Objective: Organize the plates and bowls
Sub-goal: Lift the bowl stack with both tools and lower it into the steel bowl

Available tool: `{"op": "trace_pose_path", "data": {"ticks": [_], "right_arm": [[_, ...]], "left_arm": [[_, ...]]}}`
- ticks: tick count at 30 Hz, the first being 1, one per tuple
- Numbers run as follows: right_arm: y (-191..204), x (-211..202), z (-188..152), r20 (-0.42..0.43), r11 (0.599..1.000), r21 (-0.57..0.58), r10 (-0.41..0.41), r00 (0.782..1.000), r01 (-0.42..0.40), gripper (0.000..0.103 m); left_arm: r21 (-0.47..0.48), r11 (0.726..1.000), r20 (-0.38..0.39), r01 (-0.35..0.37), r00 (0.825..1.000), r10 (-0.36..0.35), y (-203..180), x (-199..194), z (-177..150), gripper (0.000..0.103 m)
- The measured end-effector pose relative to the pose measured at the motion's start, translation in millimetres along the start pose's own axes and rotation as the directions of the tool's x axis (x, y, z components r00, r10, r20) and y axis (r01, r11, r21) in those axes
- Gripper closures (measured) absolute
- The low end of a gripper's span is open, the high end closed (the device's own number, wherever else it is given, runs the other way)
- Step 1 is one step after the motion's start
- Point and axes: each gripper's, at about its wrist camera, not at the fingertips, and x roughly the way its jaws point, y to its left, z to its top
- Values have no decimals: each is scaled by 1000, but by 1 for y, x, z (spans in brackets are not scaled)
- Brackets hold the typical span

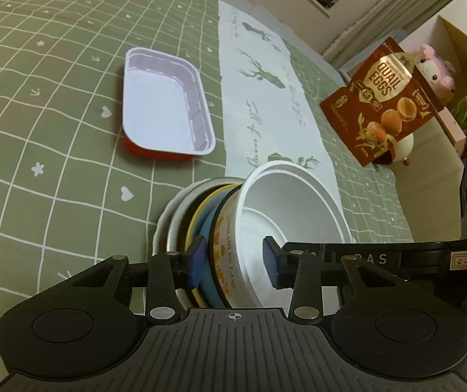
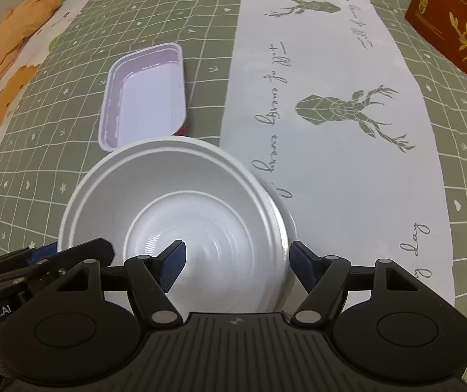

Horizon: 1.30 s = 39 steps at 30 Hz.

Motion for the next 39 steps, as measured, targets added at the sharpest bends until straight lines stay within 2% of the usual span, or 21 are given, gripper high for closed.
{"op": "trace_pose_path", "data": {"ticks": [3, 5, 8, 11, 14, 17, 20, 23, 26, 30, 33, 39], "right_arm": [[-6, 4, -1, 1, 1000, 21, 2, 1000, -3, 32], [-9, 7, -3, 15, 999, 35, -9, 1000, 8, 32], [-11, 7, -6, 68, 999, 37, -38, 997, 36, 32], [-5, 7, -9, 109, 996, -52, -70, 992, 76, 32], [3, 5, -14, 135, 981, -158, -95, 986, 116, 32], [6, 4, -18, 104, 975, -202, -70, 992, 90, 32], [7, -1, -23, 122, 980, -192, -20, 992, 43, 32], [8, -2, -29, 110, 986, -164, 62, 992, -44, 33], [11, -3, -29, 132, 987, -154, 59, 989, -38, 33], [6, 0, -23, 145, 988, -142, 88, 986, -67, 34], [5, 2, -23, 128, 985, -155, 94, 987, -74, 34], [3, -3, -32, 122, 983, -165, 99, 988, -78, 34]], "left_arm": [[3, 1000, 8, -13, 1000, 13, 1, -1, 0, 72], [23, 999, 26, -30, 999, 30, -1, -3, -1, 73], [114, 988, 100, -108, 990, 97, -13, -10, -5, 73], [186, 968, 131, -170, 980, 147, -21, -13, -7, 73], [178, 976, 97, -124, 989, 108, -16, -13, -5, 74], [145, 985, 74, -89, 994, 79, -8, -11, -2, 75], [128, 989, 57, -80, 996, 74, -4, -8, -1, 81], [120, 992, 41, -45, 998, 40, -4, -7, -1, 80], [110, 993, 54, -42, 998, 37, -4, -8, -1, 82], [107, 994, 76, 12, 997, -20, -6, -14, 0, 82], [111, 994, 77, 5, 997, -13, -9, -13, 0, 82], [95, 994, 87, -57, 995, 48, -7, -10, -1, 82]]}}
